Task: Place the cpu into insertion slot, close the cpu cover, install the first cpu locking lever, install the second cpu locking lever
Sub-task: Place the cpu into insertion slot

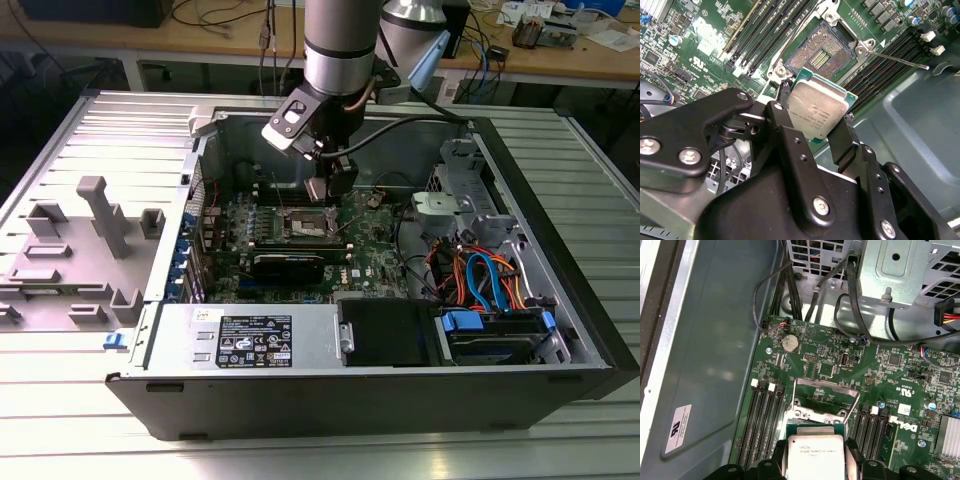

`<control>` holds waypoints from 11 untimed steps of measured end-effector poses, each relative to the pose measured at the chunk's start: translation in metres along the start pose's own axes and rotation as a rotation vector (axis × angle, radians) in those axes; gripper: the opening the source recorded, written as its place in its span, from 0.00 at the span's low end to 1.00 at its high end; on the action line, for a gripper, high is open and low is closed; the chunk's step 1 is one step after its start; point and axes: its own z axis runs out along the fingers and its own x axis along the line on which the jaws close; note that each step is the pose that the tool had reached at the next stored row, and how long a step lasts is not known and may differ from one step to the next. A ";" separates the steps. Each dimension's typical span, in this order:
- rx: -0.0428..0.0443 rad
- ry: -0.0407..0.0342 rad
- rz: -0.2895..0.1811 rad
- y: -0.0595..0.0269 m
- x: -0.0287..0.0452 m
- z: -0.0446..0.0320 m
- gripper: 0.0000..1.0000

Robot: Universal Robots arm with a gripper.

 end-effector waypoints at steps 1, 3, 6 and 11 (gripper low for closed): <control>0.0000 0.0000 0.001 -0.0002 0.0000 0.0000 0.55; -0.0002 0.0000 0.002 -0.0003 0.0001 0.0001 0.55; -0.0003 0.0000 0.003 -0.0005 0.0002 0.0001 0.55; -0.0003 0.0000 0.003 -0.0007 0.0002 0.0001 0.55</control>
